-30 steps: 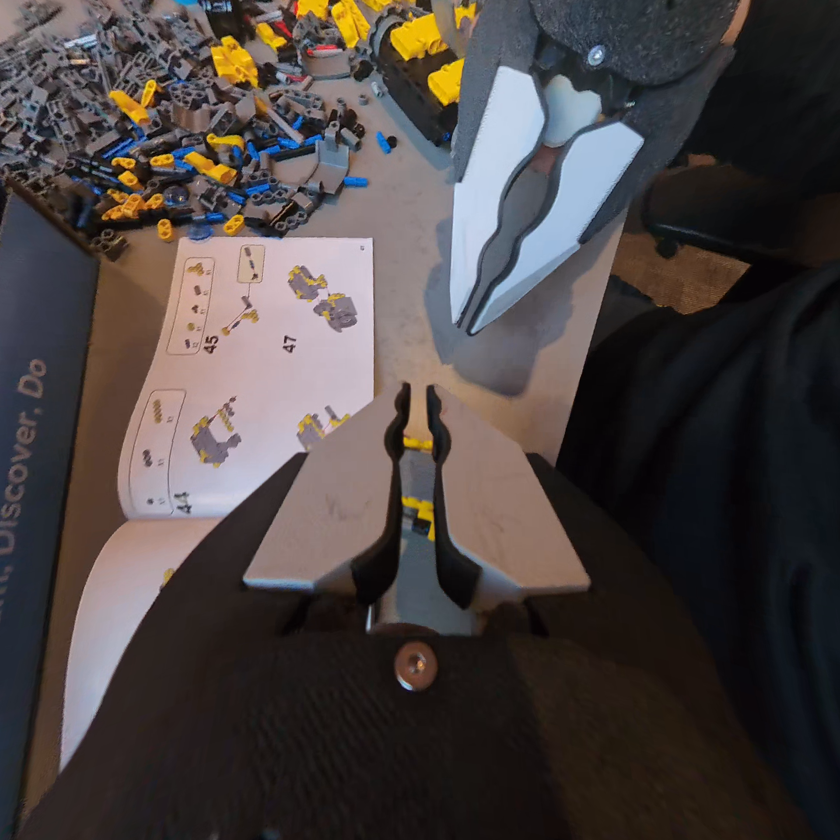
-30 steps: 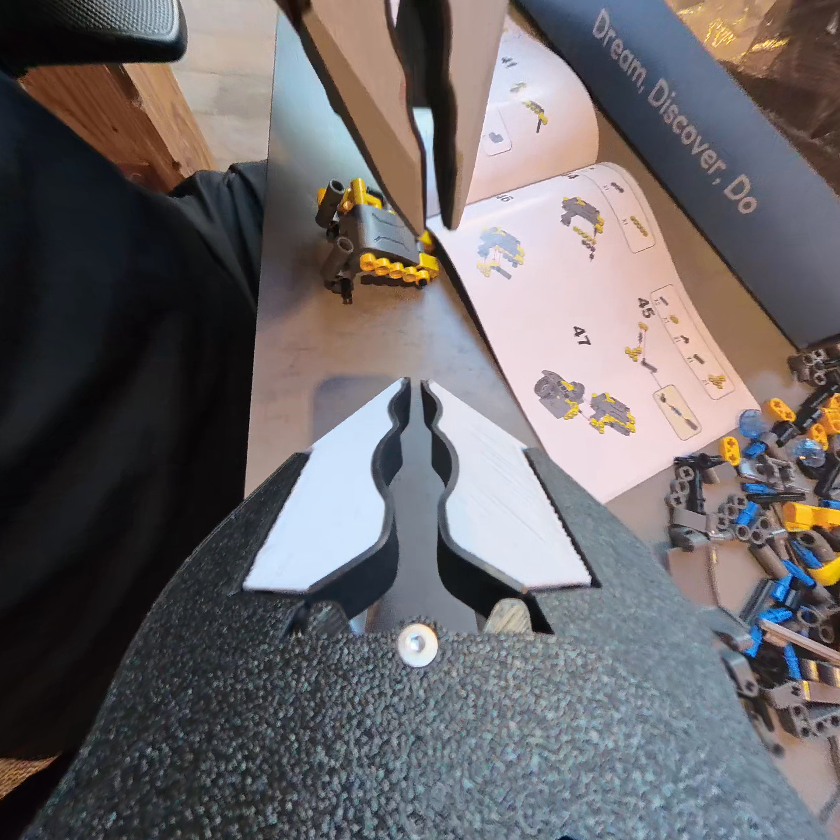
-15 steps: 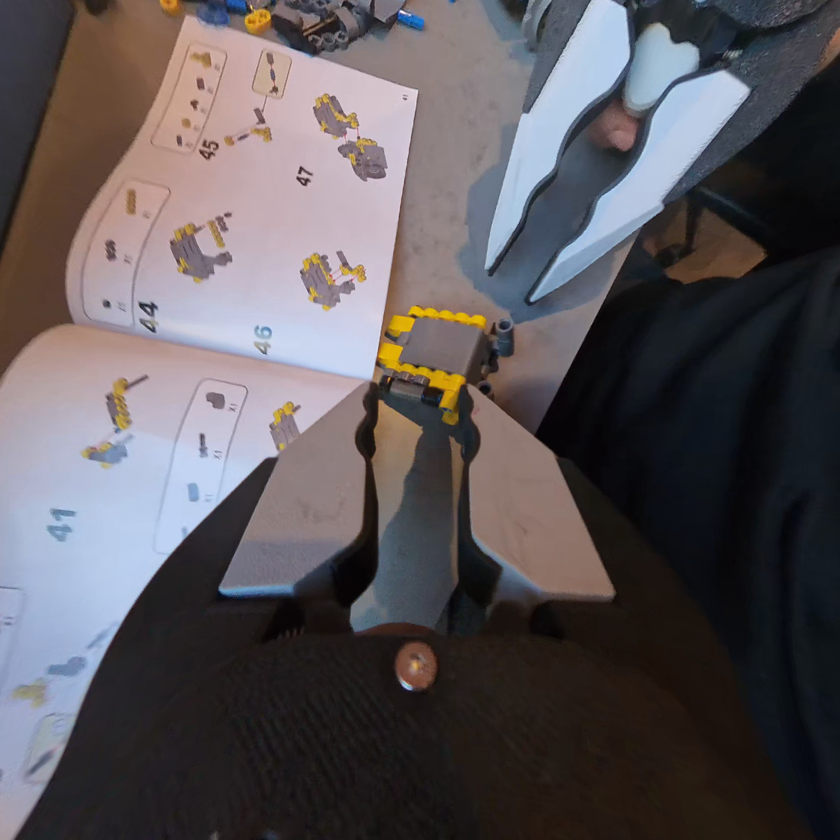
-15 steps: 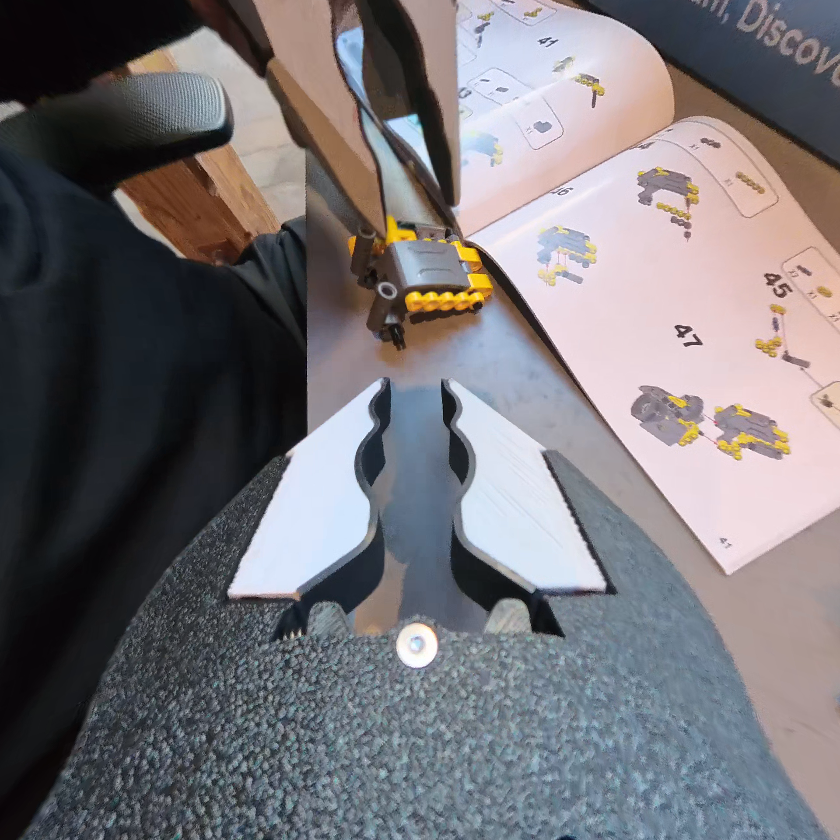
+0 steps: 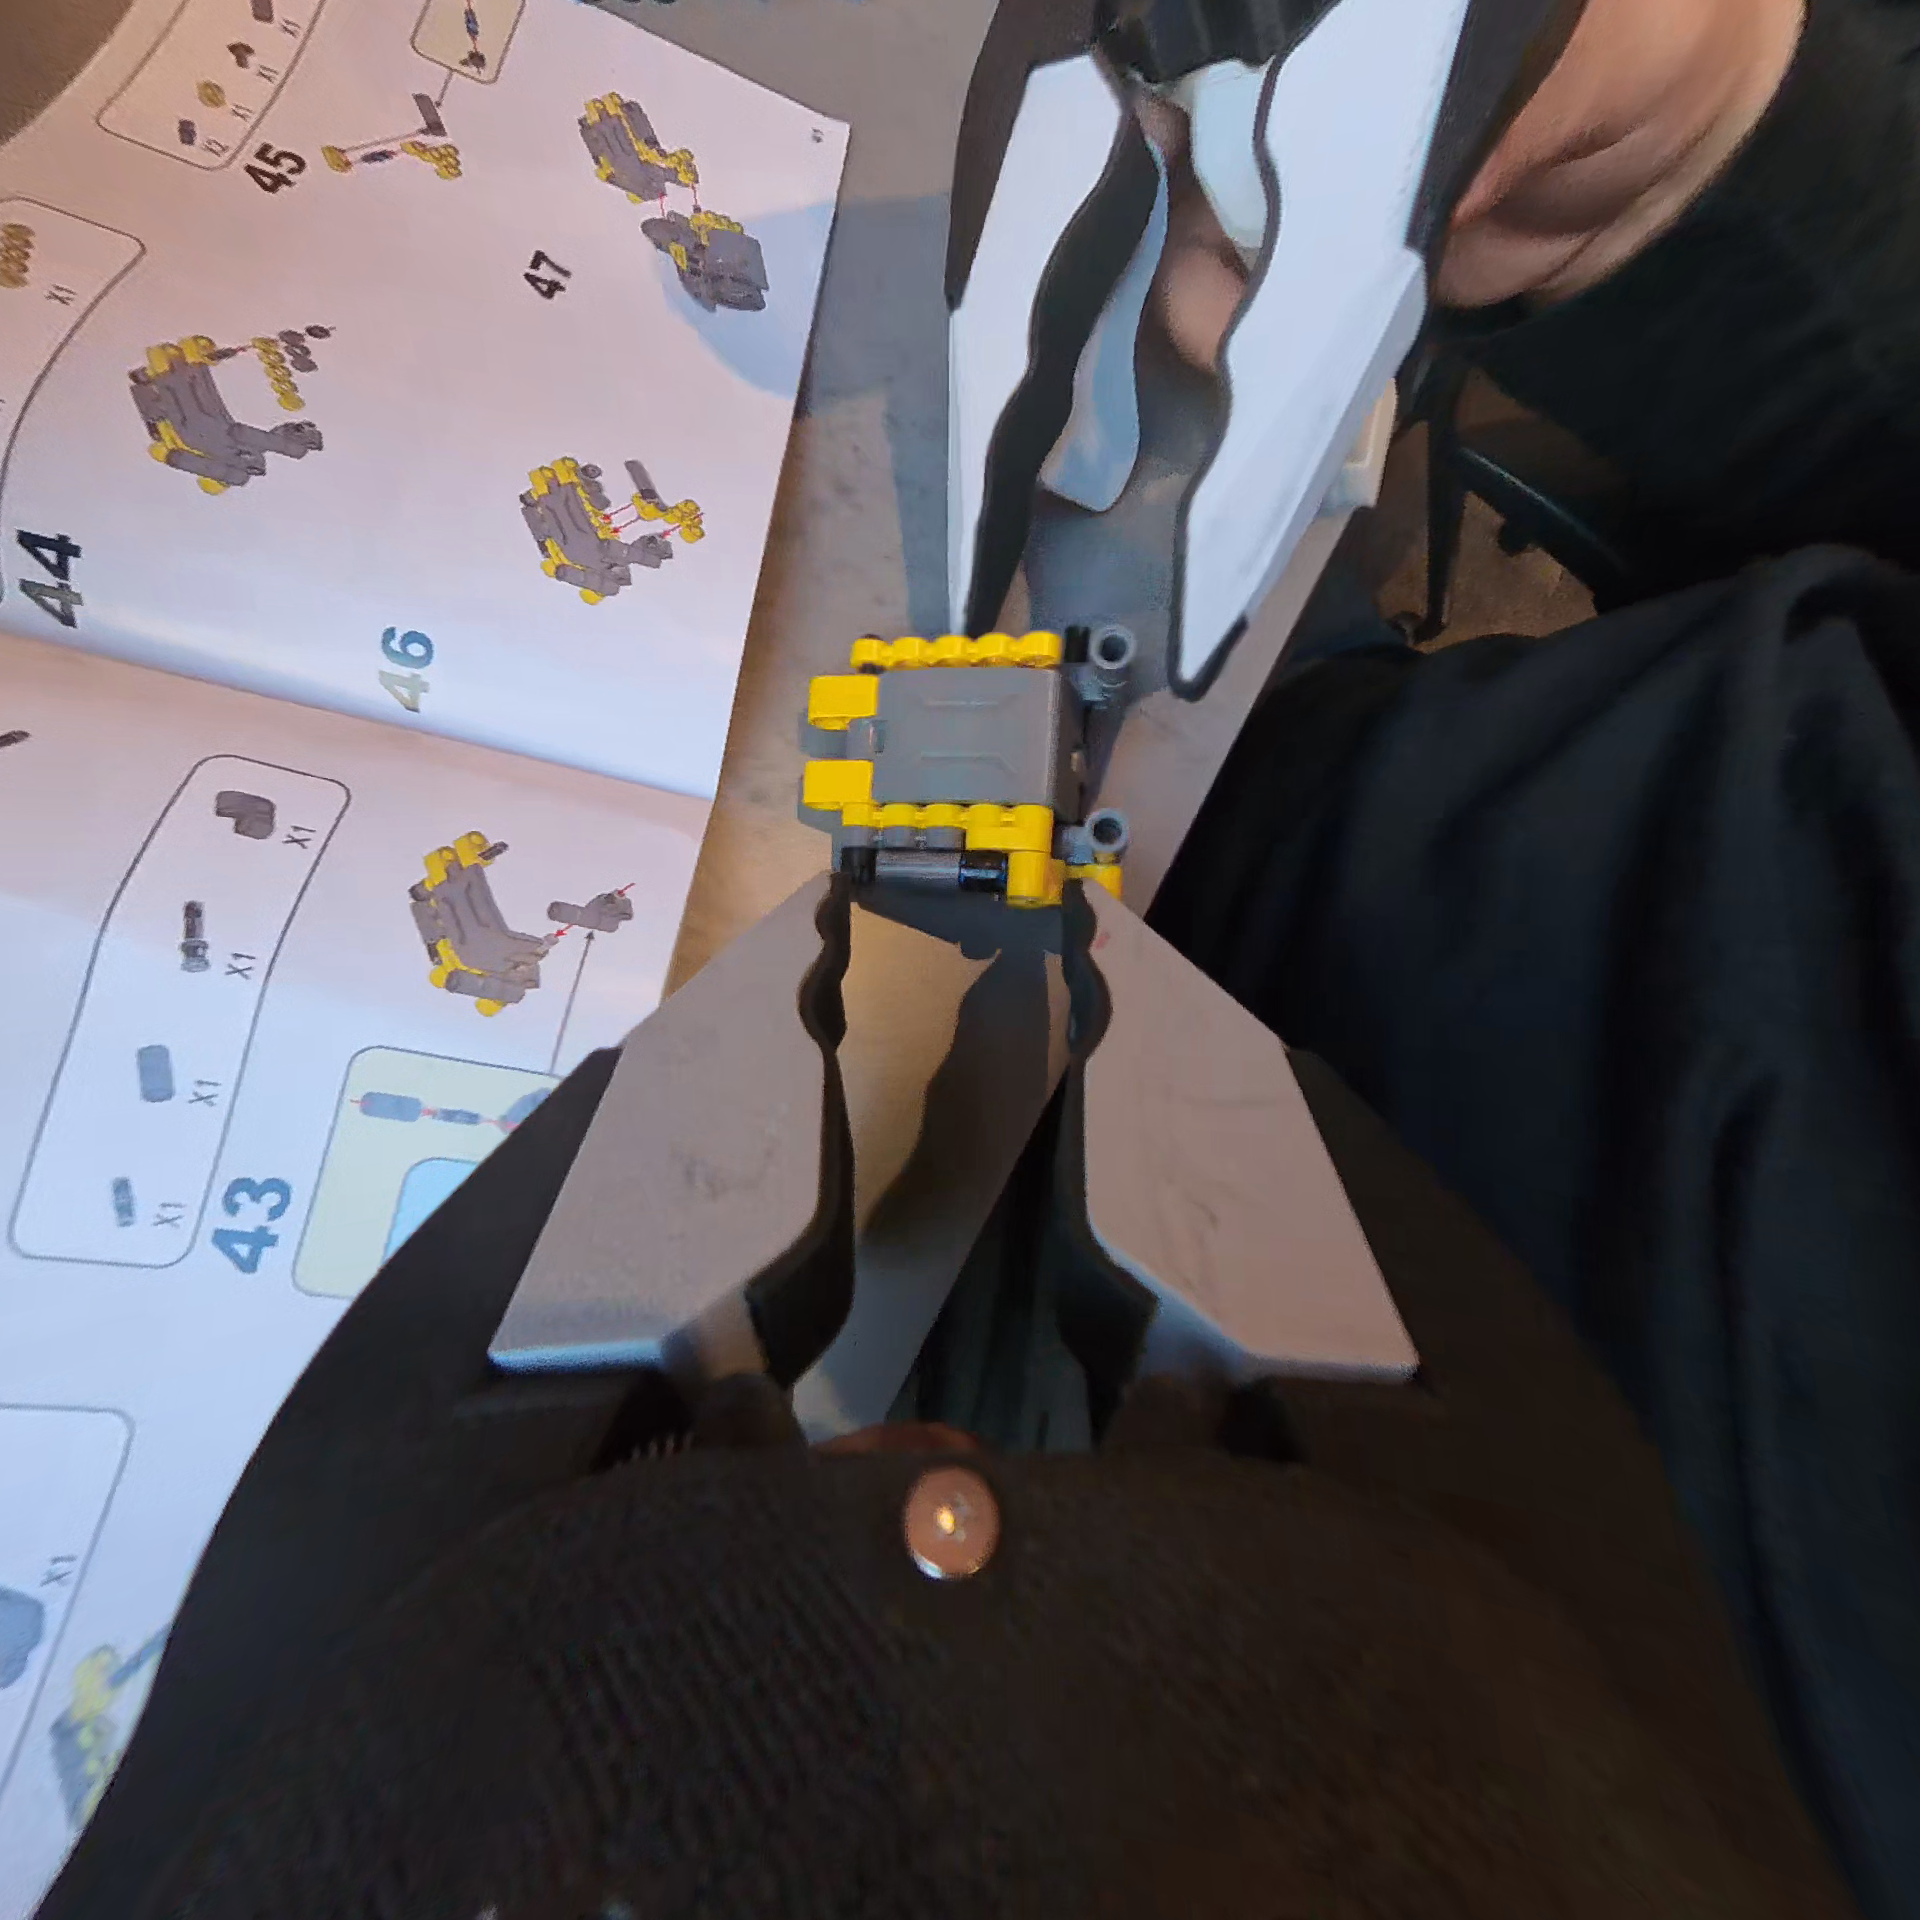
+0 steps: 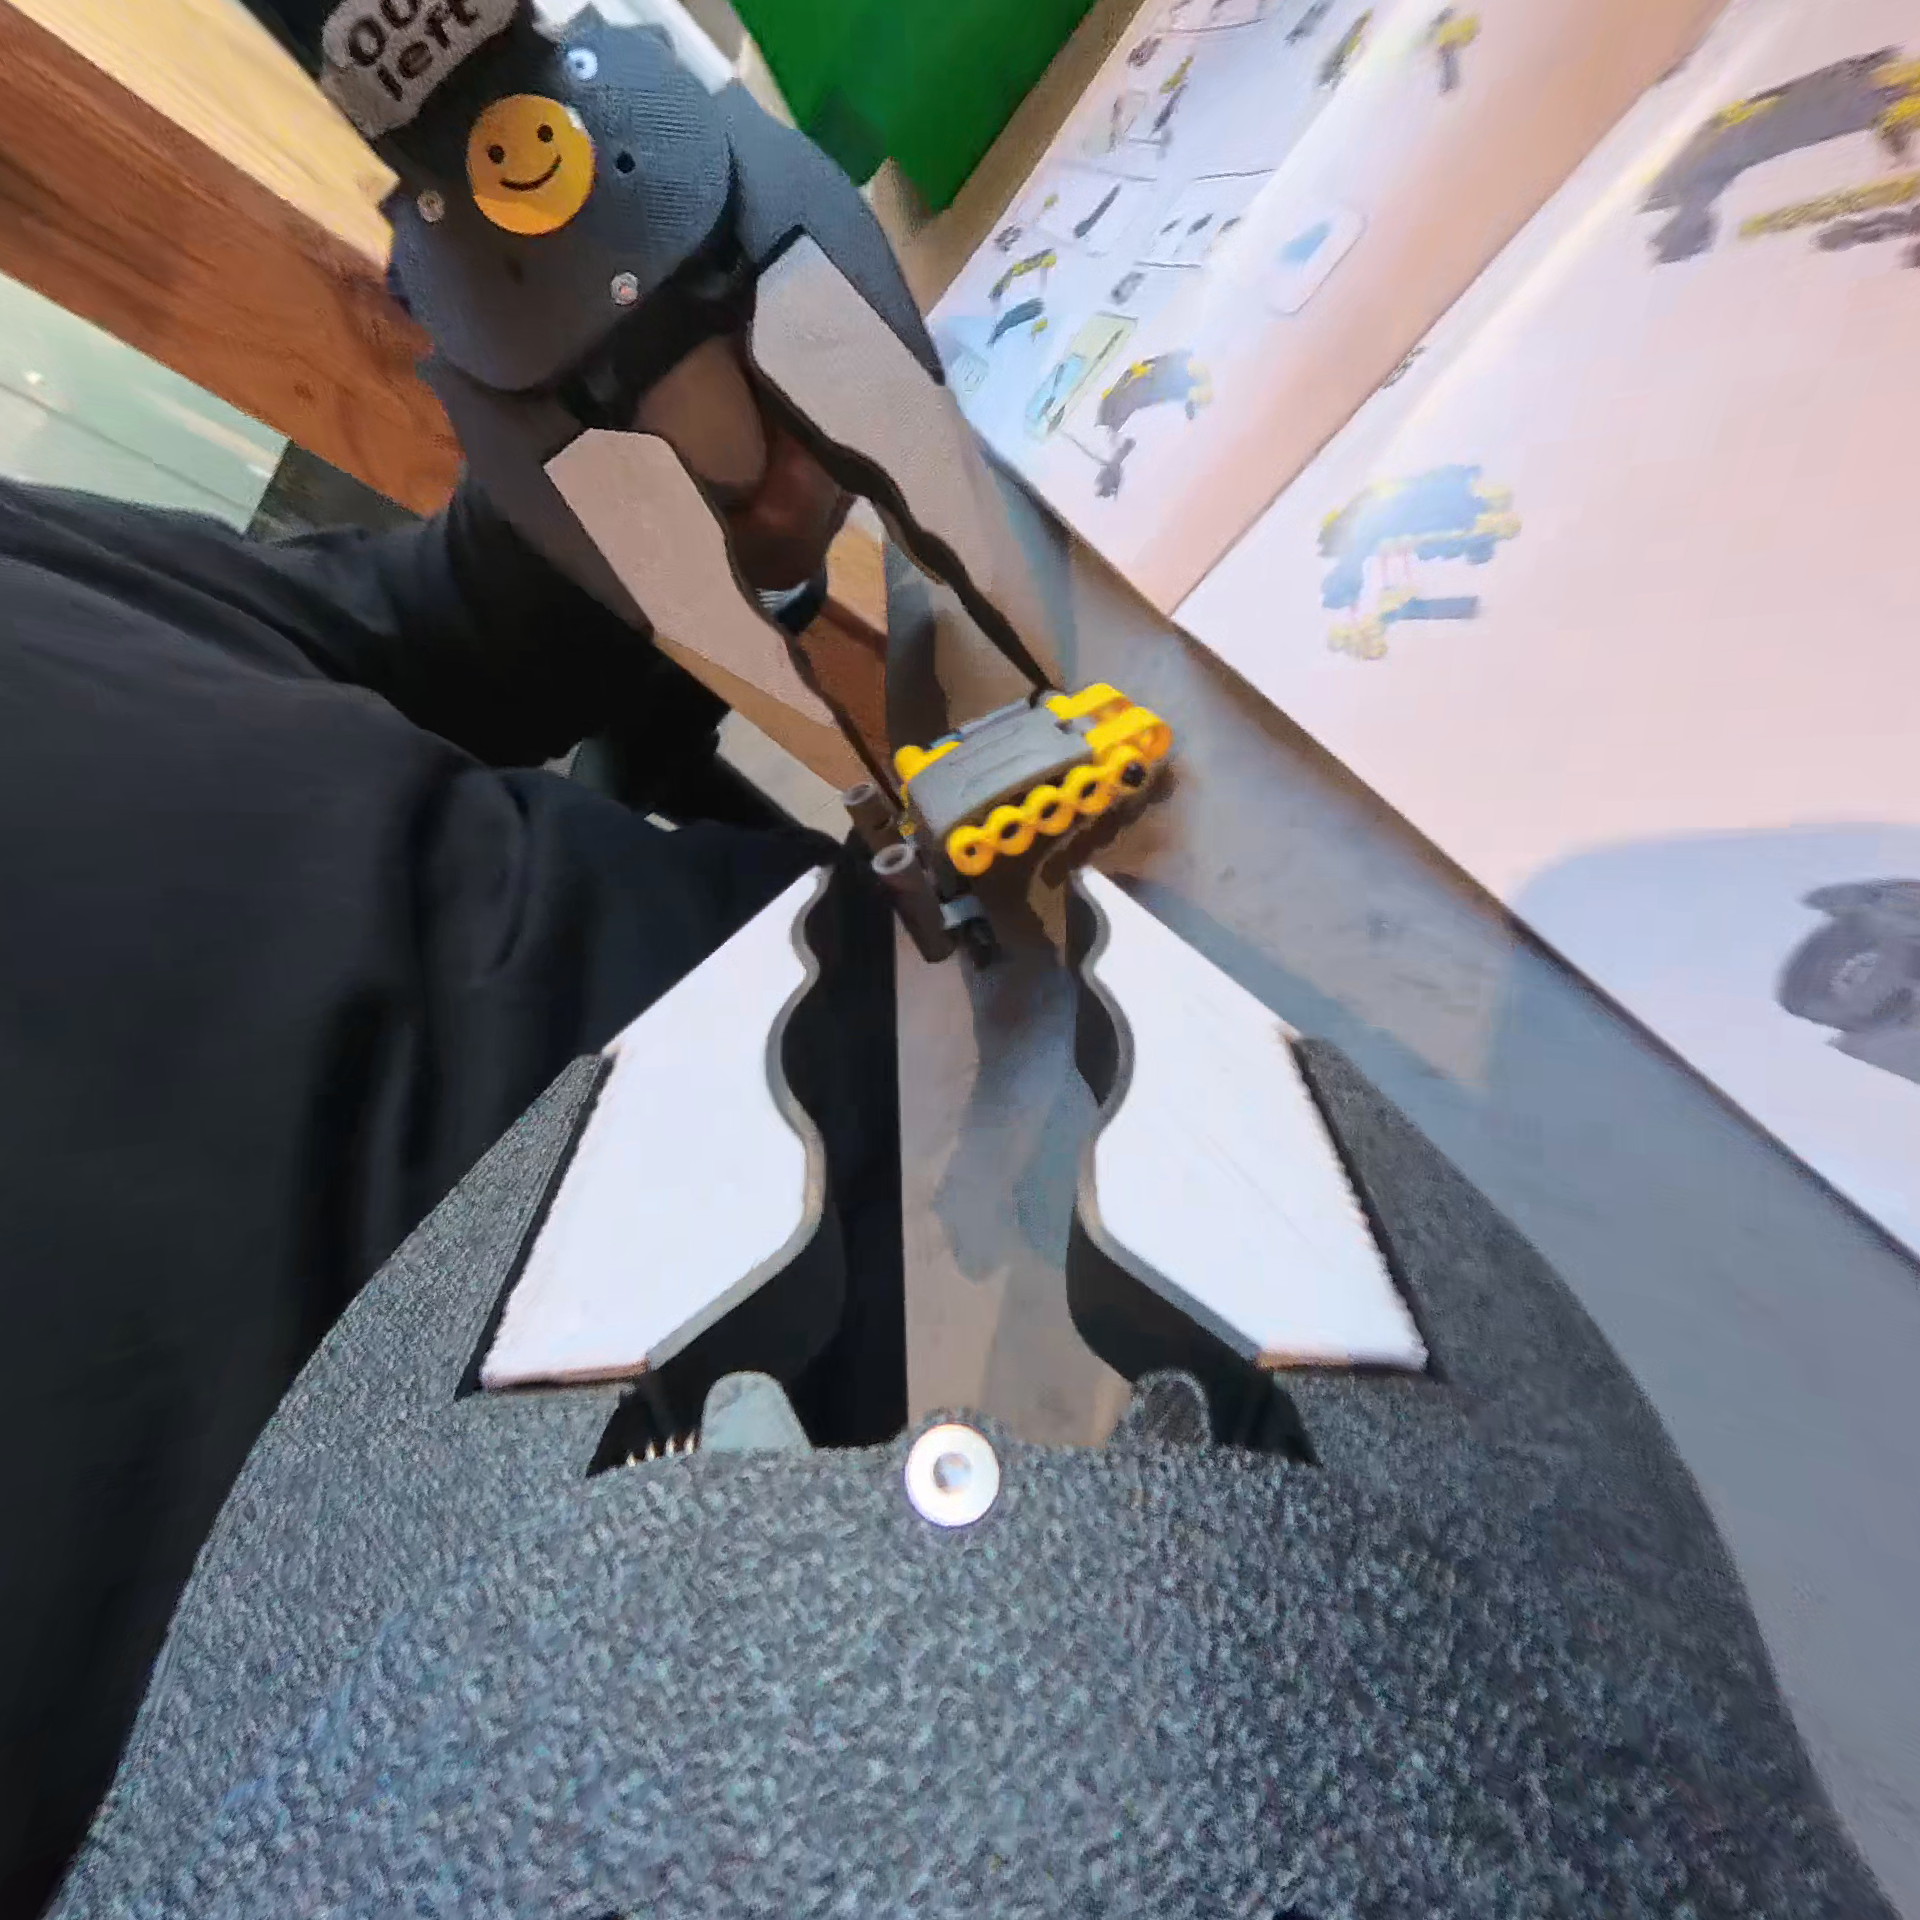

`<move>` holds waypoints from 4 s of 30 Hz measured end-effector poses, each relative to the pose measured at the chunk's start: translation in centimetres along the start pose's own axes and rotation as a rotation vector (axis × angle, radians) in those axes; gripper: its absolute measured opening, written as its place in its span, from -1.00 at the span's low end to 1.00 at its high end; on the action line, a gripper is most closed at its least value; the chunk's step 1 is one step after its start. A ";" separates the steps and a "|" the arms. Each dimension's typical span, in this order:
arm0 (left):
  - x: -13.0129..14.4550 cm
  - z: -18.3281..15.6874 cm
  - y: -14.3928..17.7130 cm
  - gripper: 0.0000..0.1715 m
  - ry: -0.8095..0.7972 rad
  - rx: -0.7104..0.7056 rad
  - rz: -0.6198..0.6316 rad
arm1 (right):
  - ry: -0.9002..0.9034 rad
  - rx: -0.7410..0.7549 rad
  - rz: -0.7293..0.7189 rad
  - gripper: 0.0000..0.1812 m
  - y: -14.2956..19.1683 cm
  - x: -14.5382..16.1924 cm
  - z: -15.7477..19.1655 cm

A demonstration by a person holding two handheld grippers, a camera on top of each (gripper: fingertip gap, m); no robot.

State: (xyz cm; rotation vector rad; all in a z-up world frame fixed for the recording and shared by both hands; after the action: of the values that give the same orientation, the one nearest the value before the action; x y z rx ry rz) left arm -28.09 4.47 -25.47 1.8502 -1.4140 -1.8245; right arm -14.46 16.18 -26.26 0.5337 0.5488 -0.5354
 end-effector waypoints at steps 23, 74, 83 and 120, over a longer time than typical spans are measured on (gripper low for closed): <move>-0.5 -0.4 -0.9 -0.57 -0.050 -0.060 -0.112 | 0.580 0.342 0.337 -0.74 -0.2 -1.2 3.9; -1.6 -5.6 -3.2 -0.24 -0.246 -0.155 -0.138 | 0.598 0.451 0.166 -0.80 4.4 1.3 5.9; -2.6 -4.9 -3.4 -0.62 -0.278 -0.139 -0.111 | 0.662 0.408 0.241 -0.83 3.0 1.0 4.2; -2.0 -3.8 -3.4 -0.75 -0.433 -0.034 -0.091 | 0.694 0.446 0.482 -0.78 2.4 -2.0 6.3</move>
State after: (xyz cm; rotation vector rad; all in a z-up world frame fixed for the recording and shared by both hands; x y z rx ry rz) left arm -22.81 5.89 -25.65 1.5878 -1.4275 -2.3868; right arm -12.32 14.79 -19.70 1.2603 0.9281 0.0158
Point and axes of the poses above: each gripper's, where its closed fingertips meet, y back along the fingers, x out of its underside, z = x × y across the jaws, the point moved 9 cm from there along y, back along the fingers, and after that the axes turned 7 degrees about -x, right-handed, at the moved point
